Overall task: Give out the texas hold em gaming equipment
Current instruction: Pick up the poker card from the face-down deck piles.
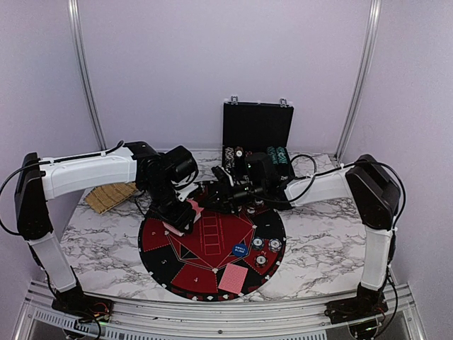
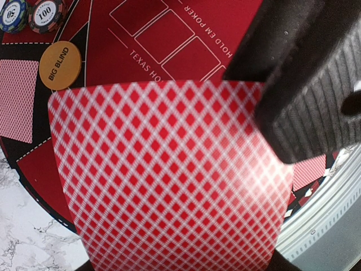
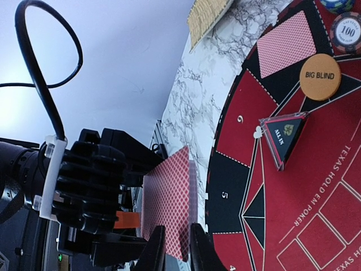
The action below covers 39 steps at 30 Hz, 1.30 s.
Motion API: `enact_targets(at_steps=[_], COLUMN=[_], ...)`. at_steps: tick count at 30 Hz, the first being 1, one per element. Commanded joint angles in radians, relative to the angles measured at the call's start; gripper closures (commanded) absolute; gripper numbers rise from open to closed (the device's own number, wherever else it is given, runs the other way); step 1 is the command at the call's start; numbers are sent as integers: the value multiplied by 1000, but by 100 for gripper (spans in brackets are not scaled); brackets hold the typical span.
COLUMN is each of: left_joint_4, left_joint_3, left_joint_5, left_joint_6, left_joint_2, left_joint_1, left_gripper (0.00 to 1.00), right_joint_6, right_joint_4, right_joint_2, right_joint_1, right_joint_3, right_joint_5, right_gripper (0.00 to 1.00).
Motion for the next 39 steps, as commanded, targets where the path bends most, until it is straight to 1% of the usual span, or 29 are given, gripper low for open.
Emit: enact_targets(at_steps=[1, 11, 30, 39], left_joint_4=[11, 11, 12, 18], left_joint_3=[0, -3, -27, -32], left_joint_5=[-8, -5, -14, -14], left_joint_6=[8, 8, 4, 2], left_joint_2=[-37, -41, -57, -60], left_joint_1=[6, 5, 6, 7], left_gripper=[59, 59, 59, 59], right_joint_6=[2, 15, 68, 122], right_joint_4=[30, 37, 96, 165], right_joint_2=[3, 8, -41, -57], right_joint_1=[4, 4, -81, -118], right_joint_3=[12, 13, -38, -75], right_joint_5=[-17, -25, -25, -41], right_gripper=[85, 100, 100, 100])
